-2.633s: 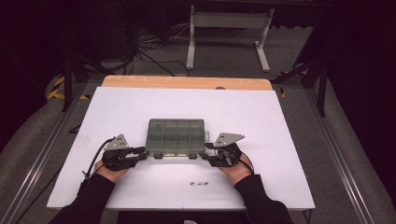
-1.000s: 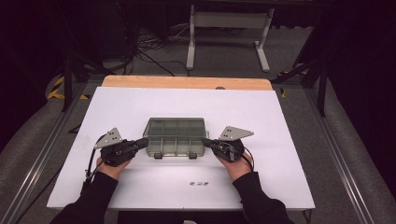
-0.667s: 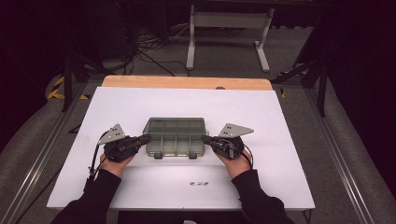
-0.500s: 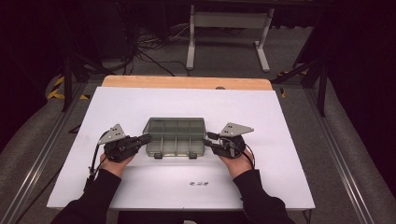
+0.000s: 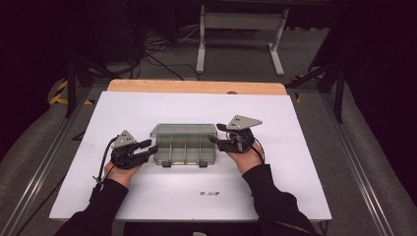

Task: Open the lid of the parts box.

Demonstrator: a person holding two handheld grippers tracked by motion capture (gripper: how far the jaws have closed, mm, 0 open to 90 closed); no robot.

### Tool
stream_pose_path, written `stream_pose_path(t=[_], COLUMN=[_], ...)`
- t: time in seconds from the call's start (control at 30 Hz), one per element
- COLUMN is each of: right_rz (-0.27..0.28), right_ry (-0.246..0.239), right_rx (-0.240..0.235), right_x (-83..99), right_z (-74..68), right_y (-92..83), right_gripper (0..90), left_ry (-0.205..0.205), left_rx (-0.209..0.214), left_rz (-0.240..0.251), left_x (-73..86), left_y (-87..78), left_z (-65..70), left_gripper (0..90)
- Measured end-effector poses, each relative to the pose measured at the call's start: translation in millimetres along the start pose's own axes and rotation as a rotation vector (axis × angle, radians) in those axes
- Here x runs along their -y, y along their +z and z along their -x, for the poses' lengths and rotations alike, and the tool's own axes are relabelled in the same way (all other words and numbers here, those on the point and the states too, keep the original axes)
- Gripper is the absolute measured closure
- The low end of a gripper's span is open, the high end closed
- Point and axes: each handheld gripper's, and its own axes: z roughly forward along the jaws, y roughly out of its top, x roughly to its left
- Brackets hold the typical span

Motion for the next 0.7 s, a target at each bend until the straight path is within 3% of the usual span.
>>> stream_pose_path(t=[0.07, 0.17, 0.33, 0.53, 0.7], right_rz=[-0.003, -0.002, 0.001, 0.01, 0.017], right_ry=[0.004, 0.0, -0.007, 0.004, 0.013], right_rx=[-0.002, -0.002, 0.008, 0.011, 0.012], right_x=[-1.4, -4.4, -10.0, -14.8, -16.8], right_z=[2.2, 4.3, 7.9, 13.5, 17.3], right_y=[1.8, 2.3, 0.1, 0.5, 3.9], right_gripper=[46.3, 47.5, 47.9, 48.6, 49.4], left_ry=[-0.005, 0.021, 0.022, 0.056, 0.047], left_rx=[0.001, -0.011, -0.011, -0.011, 0.001], left_rz=[-0.028, -0.069, -0.073, -0.073, -0.066], left_x=[1.0, 2.2, 2.9, 2.8, 3.4], left_y=[3.1, 6.5, 7.9, 6.9, 6.8], left_z=[1.2, 2.7, 2.5, 2.8, 2.7], left_gripper=[58.1, 58.9, 57.9, 59.7, 60.8])
